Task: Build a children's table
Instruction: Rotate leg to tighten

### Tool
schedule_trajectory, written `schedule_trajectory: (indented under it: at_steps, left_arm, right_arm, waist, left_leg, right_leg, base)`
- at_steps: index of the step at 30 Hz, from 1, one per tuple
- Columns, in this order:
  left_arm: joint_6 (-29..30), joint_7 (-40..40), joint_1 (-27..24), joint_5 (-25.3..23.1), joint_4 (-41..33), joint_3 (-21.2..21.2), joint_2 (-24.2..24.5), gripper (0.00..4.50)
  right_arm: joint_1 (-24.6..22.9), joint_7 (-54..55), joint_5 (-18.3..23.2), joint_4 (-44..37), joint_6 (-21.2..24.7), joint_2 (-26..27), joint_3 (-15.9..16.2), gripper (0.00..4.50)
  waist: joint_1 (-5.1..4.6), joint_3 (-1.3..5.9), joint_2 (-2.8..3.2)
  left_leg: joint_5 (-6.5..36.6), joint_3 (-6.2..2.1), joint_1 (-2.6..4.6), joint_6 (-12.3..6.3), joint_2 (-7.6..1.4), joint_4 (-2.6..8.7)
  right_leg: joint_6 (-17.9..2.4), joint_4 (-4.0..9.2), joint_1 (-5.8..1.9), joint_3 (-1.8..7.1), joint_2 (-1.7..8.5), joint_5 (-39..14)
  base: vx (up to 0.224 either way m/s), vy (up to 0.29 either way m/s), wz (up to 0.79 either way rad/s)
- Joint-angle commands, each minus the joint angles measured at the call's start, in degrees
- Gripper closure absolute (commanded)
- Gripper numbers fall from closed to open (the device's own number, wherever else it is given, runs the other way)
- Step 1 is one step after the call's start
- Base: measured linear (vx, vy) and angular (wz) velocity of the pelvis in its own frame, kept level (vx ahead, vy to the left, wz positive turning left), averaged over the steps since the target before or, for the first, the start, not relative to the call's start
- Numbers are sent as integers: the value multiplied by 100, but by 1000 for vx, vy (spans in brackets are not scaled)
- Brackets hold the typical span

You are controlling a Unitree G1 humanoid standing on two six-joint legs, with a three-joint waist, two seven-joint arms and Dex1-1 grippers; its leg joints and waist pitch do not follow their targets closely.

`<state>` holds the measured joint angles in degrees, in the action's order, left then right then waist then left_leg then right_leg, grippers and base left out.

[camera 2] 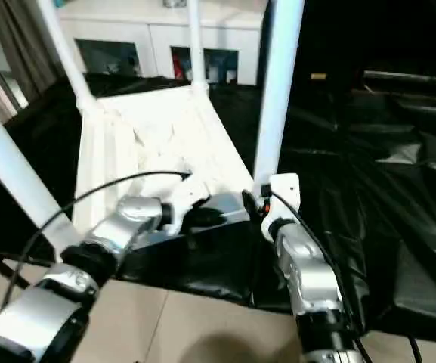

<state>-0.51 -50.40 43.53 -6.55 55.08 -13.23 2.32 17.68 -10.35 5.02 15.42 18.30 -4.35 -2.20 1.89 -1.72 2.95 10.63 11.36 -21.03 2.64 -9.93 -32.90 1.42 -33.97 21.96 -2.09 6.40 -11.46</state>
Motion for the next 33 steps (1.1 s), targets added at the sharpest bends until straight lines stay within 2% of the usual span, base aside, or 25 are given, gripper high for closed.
schedule_trajectory:
  at_steps: [1,2,4,7,8,11,13,14,15,17,18,19,22,25,27,30,33]
  left_arm:
    - [-72,316,56,143,251,26,-406,450]
    - [-93,305,74,138,283,24,-417,450]
    - [-124,334,92,116,317,28,-426,450]
    - [-164,202,101,75,347,17,-375,450]
    - [-158,167,95,76,352,34,-350,450]
    - [-213,-138,40,105,303,11,-210,450]
    - [-307,-918,-107,229,138,-23,147,450]
    - [-309,-946,-112,234,132,-23,160,450]
    - [-380,-1703,-248,385,-23,-4,506,450]
    - [-364,-1961,-293,431,-87,-4,639,450]
    - [-375,-2191,-338,453,-154,-25,776,450]
    - [-320,-2398,-381,465,-219,-34,946,450]
    - [-263,-2634,-422,498,-283,-25,1121,450]
    - [-161,-2836,-471,585,-397,23,1249,450]
    - [-123,-2893,-493,616,-448,33,1294,450]
    - [-83,-2977,-553,654,-558,68,1391,450]
    - [-82,-2980,-574,650,-600,71,1416,450]
  right_arm:
    - [83,-333,31,81,-13,321,583,176]
    - [101,-373,6,103,-52,310,608,176]
    - [113,-402,7,112,-91,299,612,107]
    - [90,-730,146,11,-226,209,535,104]
    - [86,-851,177,-17,-236,178,527,78]
    - [37,-1212,193,-158,-205,-65,667,55]
    - [-180,-2073,299,-561,-133,-663,896,55]
    - [-188,-2105,305,-576,-130,-685,902,55]
    - [-383,-2808,490,-898,-42,-1171,969,55]
    - [-440,-3022,556,-984,-9,-1311,952,55]
    - [-485,-3190,600,-1051,18,-1430,941,55]
    - [-528,-3377,640,-1107,62,-1551,918,55]
    - [-582,-3631,704,-1163,117,-1685,913,55]
    - [-611,-3783,779,-1176,148,-1766,950,55]
    - [-617,-3824,814,-1177,167,-1796,974,55]
    - [-646,-3921,674,-1144,105,-1908,1153,88]
    - [-631,-3901,602,-1107,77,-1909,1171,113]
  waist:
    - [3,256,-117]
    - [-10,249,-150]
    - [6,263,-149]
    - [14,266,-154]
    - [6,254,-148]
    - [7,255,-148]
    - [23,270,-155]
    - [36,265,-166]
    - [36,256,-179]
    - [38,261,-159]
    - [32,266,-175]
    - [47,277,-167]
    - [69,291,-125]
    - [81,288,-149]
    - [90,282,-150]
    - [80,275,-172]
    - [63,266,-173]
  left_leg:
    - [1335,-121,34,-254,-236,402]
    - [1329,-111,21,-281,-227,396]
    - [1240,-111,24,-343,-231,381]
    - [1290,-113,24,-389,-241,382]
    - [1290,-119,12,-402,-245,396]
    - [1308,-122,8,-419,-250,394]
    - [1195,-121,7,-475,-255,376]
    - [1126,-121,-16,-560,-256,369]
    - [1112,-124,-33,-641,-252,368]
    - [1139,-113,-14,-695,-272,364]
    - [1116,-108,-12,-690,-279,360]
    - [1001,-102,-4,-690,-288,348]
    - [914,-100,23,-665,-319,348]
    - [813,-84,14,-676,-315,331]
    - [846,-80,14,-676,-313,326]
    - [897,-78,4,-648,-302,323]
    - [974,-80,9,-586,-305,332]
  right_leg:
    - [-1105,480,-151,153,192,-1372]
    - [-1100,495,-152,151,188,-1375]
    - [-1125,485,-163,149,199,-1332]
    - [-1125,485,-167,142,201,-1413]
    - [-1138,489,-166,138,196,-1439]
    - [-1151,487,-176,135,200,-1433]
    - [-1155,470,-198,136,197,-1258]
    - [-1184,453,-223,138,202,-1100]
    - [-1203,444,-236,133,200,-1050]
    - [-1277,442,-207,140,209,-1062]
    - [-1313,435,-204,139,208,-1039]
    - [-1396,402,-204,137,198,-873]
    - [-1573,344,-181,128,181,-553]
    - [-1711,304,-194,127,191,-220]
    - [-1726,307,-200,130,199,-245]
    - [-1690,320,-204,133,206,-372]
    - [-1653,338,-197,139,209,-541]
  base:
    - [0,0,0]
    - [0,0,0]
    - [0,0,0]
    - [0,0,0]
    - [0,0,0]
    - [0,0,0]
    - [0,0,0]
    - [0,0,0]
    - [0,0,0]
    - [0,0,0]
    - [0,0,0]
    - [0,0,0]
    - [0,0,0]
    - [0,0,0]
    - [0,0,0]
    - [0,0,0]
    - [0,0,0]
